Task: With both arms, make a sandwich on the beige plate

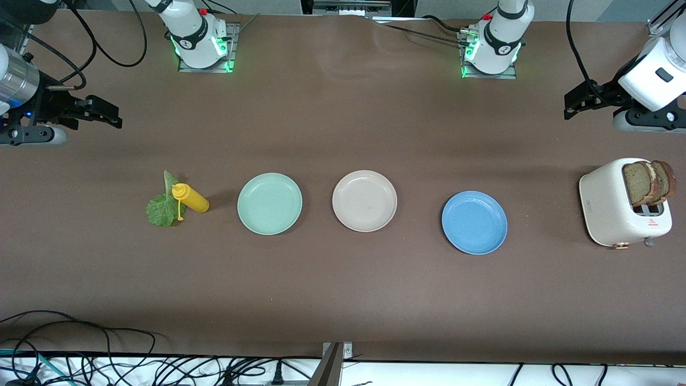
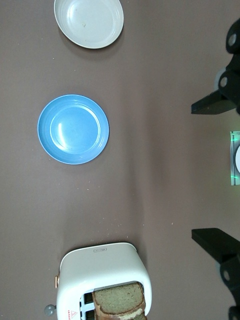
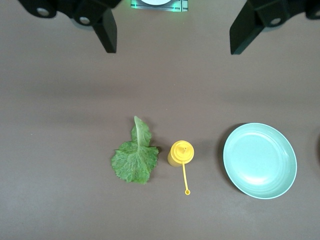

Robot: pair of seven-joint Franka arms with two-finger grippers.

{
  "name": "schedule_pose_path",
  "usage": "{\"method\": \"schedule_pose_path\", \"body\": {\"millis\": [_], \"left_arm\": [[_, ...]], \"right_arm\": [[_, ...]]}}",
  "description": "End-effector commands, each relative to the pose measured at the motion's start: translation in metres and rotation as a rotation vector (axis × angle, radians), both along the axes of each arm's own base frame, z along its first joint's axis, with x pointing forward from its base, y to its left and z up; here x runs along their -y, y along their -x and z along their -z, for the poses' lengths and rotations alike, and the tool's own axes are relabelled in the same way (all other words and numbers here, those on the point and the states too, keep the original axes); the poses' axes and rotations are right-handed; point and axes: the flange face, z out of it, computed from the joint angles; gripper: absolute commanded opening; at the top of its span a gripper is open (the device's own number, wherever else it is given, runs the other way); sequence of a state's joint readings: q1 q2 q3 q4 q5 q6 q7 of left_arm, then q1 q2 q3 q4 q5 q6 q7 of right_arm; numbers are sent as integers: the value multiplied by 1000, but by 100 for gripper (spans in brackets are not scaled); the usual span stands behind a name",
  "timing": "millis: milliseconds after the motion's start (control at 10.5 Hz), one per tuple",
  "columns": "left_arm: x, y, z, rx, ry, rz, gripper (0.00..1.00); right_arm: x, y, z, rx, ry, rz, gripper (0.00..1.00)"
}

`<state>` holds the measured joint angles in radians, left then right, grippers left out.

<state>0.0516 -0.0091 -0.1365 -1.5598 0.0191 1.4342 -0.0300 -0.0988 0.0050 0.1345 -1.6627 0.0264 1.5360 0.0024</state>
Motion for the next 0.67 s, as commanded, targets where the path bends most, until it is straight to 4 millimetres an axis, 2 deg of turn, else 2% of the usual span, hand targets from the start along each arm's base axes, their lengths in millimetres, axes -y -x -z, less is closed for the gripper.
{"method": "schedule_pose_path", "body": {"millis": [0,381,477,572], "left_arm": [[-2,0,-4,0,-7,24,100],[-2,0,-4,0,-7,23,100],[-3,-1,-2,-4,-14,25,100],[-3,-8,10,-23,-21,26,100]], "right_arm": [[3,4,1,-8,-5,-2,100],[9,4,8,-14,-6,8,100],[14,3,18,-15,-6,18,100],[27,4,32,-24,-7,34,100]]}}
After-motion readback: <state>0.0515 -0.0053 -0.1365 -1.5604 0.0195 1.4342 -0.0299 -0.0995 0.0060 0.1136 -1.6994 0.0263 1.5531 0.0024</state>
